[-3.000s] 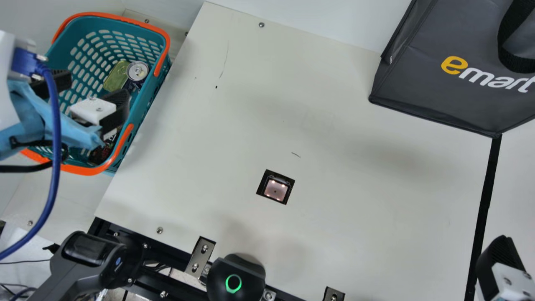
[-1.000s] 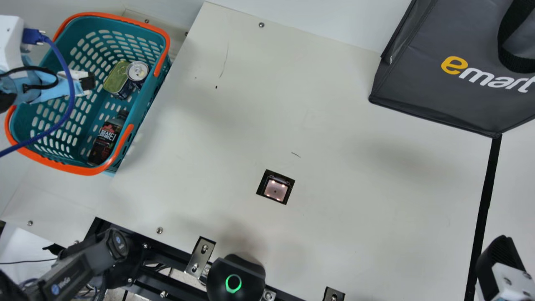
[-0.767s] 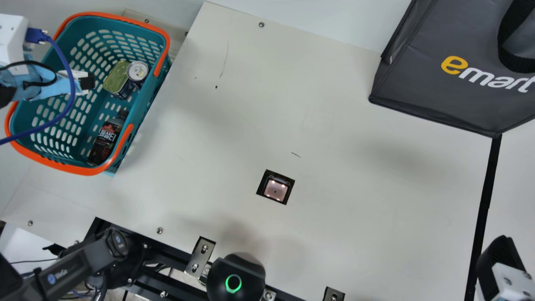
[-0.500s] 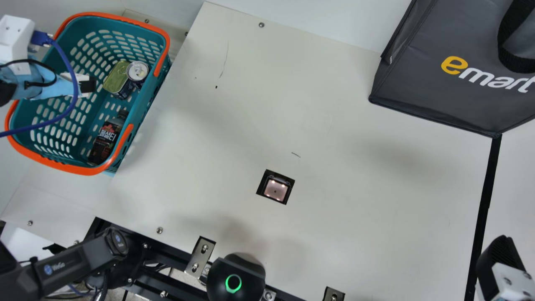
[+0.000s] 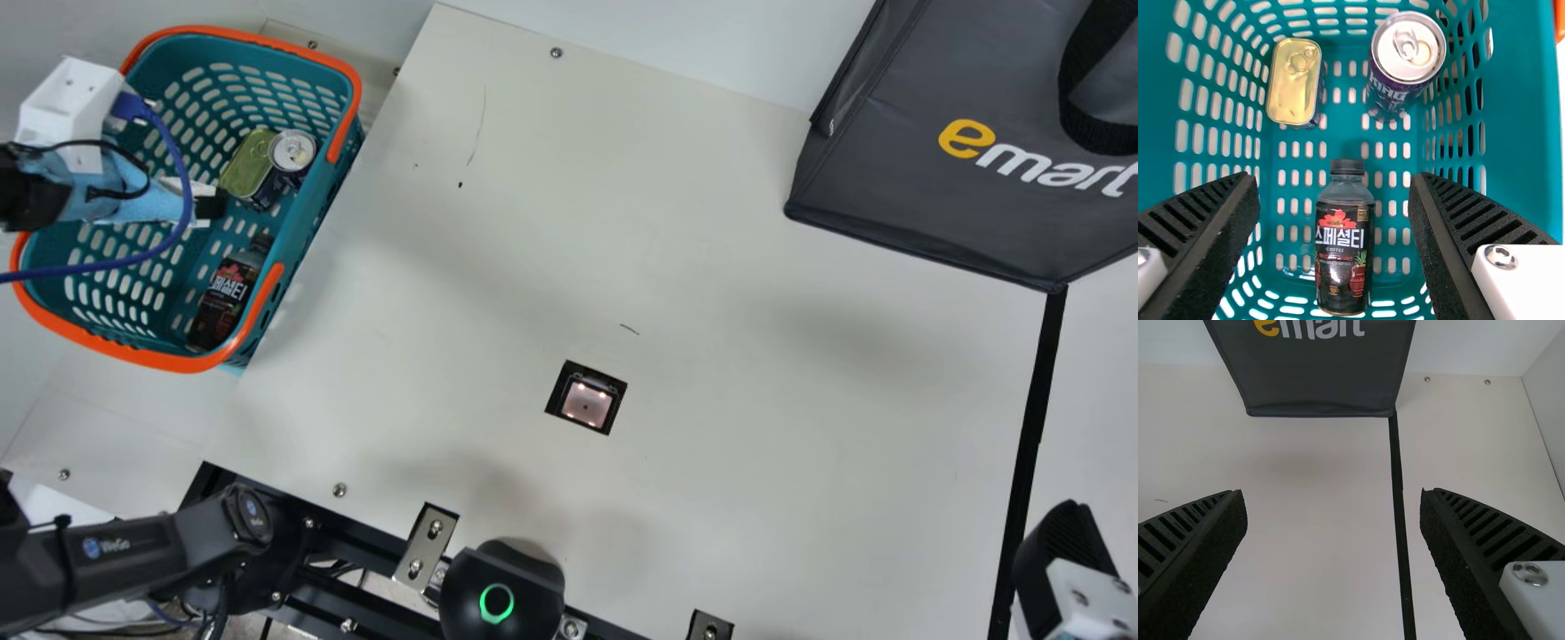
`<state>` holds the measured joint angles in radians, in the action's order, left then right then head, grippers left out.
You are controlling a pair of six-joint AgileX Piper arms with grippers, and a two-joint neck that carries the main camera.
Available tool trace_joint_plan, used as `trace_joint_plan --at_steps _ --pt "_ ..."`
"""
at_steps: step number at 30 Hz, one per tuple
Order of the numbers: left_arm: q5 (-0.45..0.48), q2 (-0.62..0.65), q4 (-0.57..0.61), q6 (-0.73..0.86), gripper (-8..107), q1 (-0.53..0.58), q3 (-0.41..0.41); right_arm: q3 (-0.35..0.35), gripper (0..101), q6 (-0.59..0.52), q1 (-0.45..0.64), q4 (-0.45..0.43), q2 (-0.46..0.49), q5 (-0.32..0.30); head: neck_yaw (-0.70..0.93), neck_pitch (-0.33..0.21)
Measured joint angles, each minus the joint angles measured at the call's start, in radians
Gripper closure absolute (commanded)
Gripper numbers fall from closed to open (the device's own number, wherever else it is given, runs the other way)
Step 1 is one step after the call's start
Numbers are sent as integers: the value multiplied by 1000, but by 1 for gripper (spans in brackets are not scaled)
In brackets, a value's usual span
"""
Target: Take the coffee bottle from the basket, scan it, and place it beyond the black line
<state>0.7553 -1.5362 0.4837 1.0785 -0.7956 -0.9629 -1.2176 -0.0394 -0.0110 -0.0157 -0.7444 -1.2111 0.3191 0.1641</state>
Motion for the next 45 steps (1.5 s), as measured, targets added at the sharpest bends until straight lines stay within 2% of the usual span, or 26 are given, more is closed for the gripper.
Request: trace_joint_plan --at_steps 14,29,45 --pt "-96 -97 6 19 9 49 48 0 11 0 0 0 0 0 0 0" --pt "-201 -220 33 28 9 82 52 0 11 0 0 0 0 0 0 0" --pt "-272 -340 59 43 9 109 37 0 11 0 0 0 0 0 0 0"
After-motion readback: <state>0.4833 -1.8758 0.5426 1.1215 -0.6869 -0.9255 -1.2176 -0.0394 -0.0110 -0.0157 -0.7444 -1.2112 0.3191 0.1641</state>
